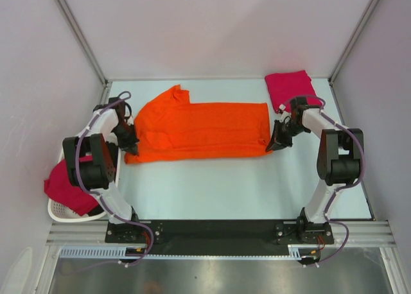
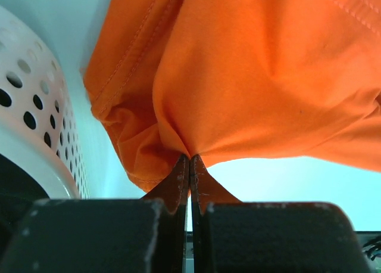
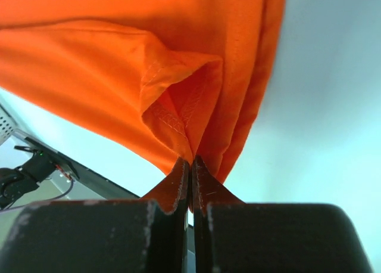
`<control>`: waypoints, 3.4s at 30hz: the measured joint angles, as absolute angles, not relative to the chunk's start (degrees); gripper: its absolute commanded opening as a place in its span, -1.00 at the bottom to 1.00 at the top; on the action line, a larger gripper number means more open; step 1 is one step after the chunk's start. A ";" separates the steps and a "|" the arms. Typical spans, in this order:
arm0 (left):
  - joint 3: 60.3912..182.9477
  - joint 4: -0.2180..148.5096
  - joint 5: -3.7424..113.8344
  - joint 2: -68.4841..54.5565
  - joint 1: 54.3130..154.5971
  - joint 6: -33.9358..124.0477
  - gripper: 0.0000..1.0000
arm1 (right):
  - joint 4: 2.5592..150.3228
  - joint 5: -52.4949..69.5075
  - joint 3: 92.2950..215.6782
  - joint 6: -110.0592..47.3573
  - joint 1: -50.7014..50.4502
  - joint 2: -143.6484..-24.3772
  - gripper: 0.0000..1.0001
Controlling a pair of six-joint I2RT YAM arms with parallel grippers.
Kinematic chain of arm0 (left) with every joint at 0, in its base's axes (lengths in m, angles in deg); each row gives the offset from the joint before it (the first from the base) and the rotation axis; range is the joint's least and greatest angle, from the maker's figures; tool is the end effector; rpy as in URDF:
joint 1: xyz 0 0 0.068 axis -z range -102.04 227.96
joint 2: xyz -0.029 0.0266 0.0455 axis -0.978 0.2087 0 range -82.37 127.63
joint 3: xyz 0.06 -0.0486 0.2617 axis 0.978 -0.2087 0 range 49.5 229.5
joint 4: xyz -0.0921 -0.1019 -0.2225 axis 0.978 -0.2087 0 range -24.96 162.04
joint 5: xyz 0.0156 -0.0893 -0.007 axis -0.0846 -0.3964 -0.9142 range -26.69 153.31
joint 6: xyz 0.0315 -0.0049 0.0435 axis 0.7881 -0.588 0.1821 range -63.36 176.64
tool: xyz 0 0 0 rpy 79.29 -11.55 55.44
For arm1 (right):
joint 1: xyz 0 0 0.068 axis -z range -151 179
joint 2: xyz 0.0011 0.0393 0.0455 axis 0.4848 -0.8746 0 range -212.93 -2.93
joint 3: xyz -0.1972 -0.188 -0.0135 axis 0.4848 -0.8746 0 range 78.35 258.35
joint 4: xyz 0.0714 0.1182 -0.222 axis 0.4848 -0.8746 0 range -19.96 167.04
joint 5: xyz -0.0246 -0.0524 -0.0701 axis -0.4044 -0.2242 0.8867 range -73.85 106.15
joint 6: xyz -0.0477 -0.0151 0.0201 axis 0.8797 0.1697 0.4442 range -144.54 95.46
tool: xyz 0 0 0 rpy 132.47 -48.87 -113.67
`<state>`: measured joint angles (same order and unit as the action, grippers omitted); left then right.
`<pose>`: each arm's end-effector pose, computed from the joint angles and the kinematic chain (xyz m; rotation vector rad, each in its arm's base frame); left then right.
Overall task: Fold and stack the t-shirts
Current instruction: Fold the flattened tshirt in 1/3 of the way
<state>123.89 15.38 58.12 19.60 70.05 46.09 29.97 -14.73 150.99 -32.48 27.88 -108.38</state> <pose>0.3280 0.0423 0.2025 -0.4807 3.0018 -0.1413 0.3467 0.0249 0.1827 0.1018 2.8988 0.8187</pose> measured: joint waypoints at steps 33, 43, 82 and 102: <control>136.94 11.88 61.13 17.16 72.24 45.54 -1.00 | 24.18 -8.34 162.25 -34.34 27.96 -113.12 -1.00; 138.08 15.68 55.38 29.88 78.45 45.13 -1.00 | 24.66 -12.47 166.23 -34.40 22.87 -117.89 -1.00; 168.81 29.50 52.48 26.23 78.19 35.84 0.59 | 30.80 -8.63 200.59 -38.08 27.61 -120.56 -0.60; 142.88 23.38 56.13 35.14 87.80 39.01 -0.99 | 27.65 -6.75 173.68 -36.35 20.44 -127.40 -1.00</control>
